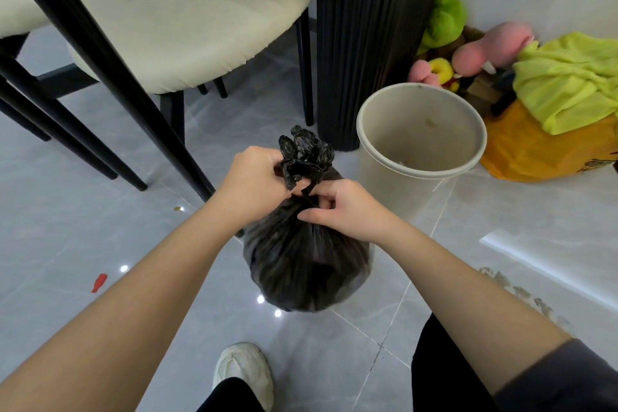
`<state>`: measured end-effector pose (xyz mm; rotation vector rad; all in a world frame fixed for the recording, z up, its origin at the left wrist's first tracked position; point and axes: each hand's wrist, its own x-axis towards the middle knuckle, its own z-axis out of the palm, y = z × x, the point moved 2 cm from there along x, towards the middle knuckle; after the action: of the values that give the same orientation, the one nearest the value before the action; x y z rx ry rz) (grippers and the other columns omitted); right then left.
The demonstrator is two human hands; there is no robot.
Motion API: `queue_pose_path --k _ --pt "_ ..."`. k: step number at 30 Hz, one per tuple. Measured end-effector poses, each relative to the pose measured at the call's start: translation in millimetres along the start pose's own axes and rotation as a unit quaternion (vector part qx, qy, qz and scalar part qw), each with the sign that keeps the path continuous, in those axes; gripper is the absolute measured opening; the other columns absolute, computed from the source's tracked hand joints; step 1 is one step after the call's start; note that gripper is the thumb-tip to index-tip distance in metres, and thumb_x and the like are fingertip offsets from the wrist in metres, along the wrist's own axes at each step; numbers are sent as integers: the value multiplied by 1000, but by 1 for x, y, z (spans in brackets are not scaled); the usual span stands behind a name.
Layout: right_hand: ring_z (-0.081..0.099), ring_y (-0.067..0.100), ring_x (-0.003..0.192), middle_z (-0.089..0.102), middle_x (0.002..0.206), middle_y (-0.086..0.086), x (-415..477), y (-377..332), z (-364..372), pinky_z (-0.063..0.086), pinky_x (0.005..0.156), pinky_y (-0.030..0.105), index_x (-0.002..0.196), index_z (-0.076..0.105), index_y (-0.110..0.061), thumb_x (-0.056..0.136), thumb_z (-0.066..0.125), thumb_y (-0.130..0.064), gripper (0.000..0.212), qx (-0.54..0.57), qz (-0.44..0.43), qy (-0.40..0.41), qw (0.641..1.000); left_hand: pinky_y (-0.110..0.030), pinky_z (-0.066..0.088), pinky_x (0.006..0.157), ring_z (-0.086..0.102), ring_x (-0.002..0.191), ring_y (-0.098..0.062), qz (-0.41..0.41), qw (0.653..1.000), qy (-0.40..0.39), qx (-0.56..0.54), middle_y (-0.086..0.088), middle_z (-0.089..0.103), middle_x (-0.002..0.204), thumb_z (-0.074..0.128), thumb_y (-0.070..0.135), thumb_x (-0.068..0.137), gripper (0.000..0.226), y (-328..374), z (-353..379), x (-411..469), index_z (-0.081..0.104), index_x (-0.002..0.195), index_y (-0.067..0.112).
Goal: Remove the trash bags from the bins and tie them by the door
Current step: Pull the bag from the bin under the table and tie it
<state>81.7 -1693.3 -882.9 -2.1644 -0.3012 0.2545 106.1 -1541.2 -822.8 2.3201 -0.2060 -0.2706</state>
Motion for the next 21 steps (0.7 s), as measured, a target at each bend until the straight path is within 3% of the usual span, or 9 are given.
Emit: queue_pose_path --k 3,6,8,11,14,17,19,21 --pt "47 2 53 50 56 -10 1 0 3 36 61 18 100 72 -19 81 71 -25 20 -20 -7 33 999 -30 54 70 67 72 -18 6 1000 13 -11 -5 72 72 75 19 77 8 -5 -3 1 73 76 11" --pt "57 8 87 60 94 -1 4 -1 4 43 83 24 89 72 -16 74 76 -21 16 -14 -28 78 996 -39 55 73 67 78 -28 17 1000 16 -3 -11 71 74 75 19 77 12 -6 -3 1 71 77 8" --pt "54 13 101 56 108 1 5 -3 5 40 91 22 81 68 -17 71 77 -18 13 -18 -37 78 996 -35 52 69 63 70 -28 17 1000 13 -6 -10 69 70 74 19 77 12 -4 -3 1 70 74 8" --pt "54 8 83 57 85 -9 4 -5 4 40 75 20 74 58 -20 73 76 -15 19 -2 -19 58 998 -26 45 63 58 63 -14 13 1000 12 -7 3 65 62 75 17 77 10 -4 -3 1 69 68 16" --pt "54 3 74 58 80 -11 4 -7 2 42 67 21 89 54 -23 76 73 -20 23 -4 0 35 999 -28 52 69 65 73 -14 8 1000 13 -23 3 71 72 75 15 77 6 -7 -4 2 72 75 20" --pt "57 11 76 62 81 -7 4 -8 2 46 75 27 96 62 -20 81 70 -20 17 -7 -2 -18 1000 -28 50 70 64 72 -13 6 1000 17 -16 2 71 73 75 17 77 3 -8 -4 2 73 79 17" --pt "61 2 85 65 85 -18 3 -6 3 46 84 19 101 71 -20 84 69 -19 17 25 -3 -54 998 -22 45 60 59 63 -8 -1 1000 23 -16 4 67 67 74 19 78 6 -8 -4 3 72 77 14" --pt "63 2 87 68 86 -15 2 -5 4 47 87 20 95 73 -13 87 67 -20 12 49 1 -66 997 -17 42 56 57 57 -4 -14 999 24 -32 8 64 62 74 21 79 8 -10 -4 5 70 74 16"
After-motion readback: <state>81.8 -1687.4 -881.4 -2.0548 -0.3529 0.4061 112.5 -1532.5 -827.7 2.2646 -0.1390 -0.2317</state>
